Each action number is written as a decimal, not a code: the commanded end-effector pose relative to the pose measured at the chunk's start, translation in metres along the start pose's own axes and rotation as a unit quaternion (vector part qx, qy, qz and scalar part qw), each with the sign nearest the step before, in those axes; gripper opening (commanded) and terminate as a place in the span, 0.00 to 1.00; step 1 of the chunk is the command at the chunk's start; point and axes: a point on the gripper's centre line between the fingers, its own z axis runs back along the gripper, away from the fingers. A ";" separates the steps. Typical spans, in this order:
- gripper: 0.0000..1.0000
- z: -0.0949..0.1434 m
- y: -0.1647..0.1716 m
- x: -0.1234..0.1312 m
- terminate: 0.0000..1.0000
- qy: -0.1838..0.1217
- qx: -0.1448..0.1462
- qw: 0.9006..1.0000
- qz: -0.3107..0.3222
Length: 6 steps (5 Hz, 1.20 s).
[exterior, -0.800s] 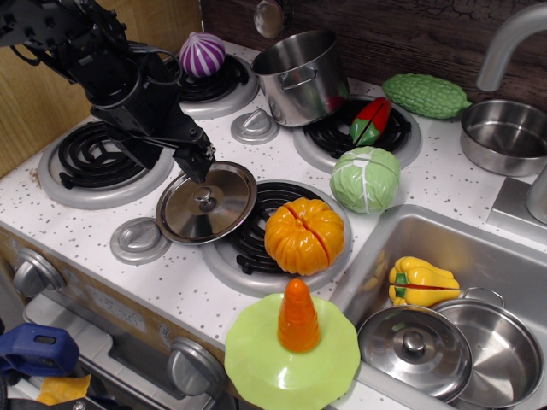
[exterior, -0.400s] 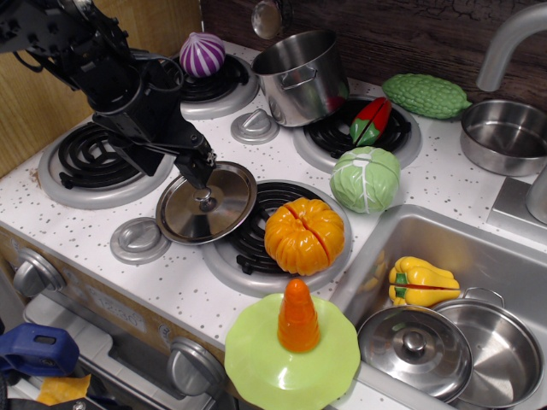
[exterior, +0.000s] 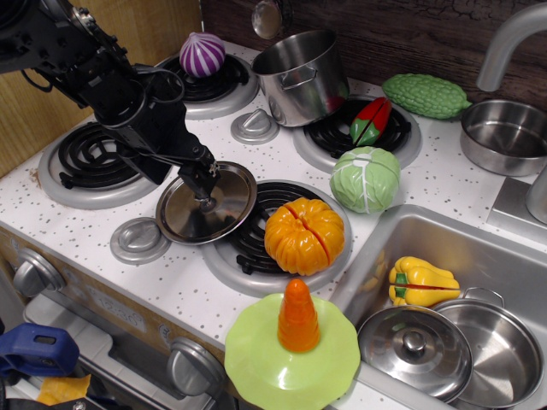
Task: Put lid on stove
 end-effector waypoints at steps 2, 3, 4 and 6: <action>1.00 -0.010 0.009 0.008 0.00 -0.027 -0.001 1.000 -0.005; 1.00 -0.017 0.008 0.007 0.00 -0.036 -0.008 0.999 -0.003; 1.00 -0.018 0.010 0.008 0.00 -0.036 -0.014 0.999 -0.005; 0.00 -0.021 0.008 0.009 0.00 -0.038 -0.011 0.999 0.016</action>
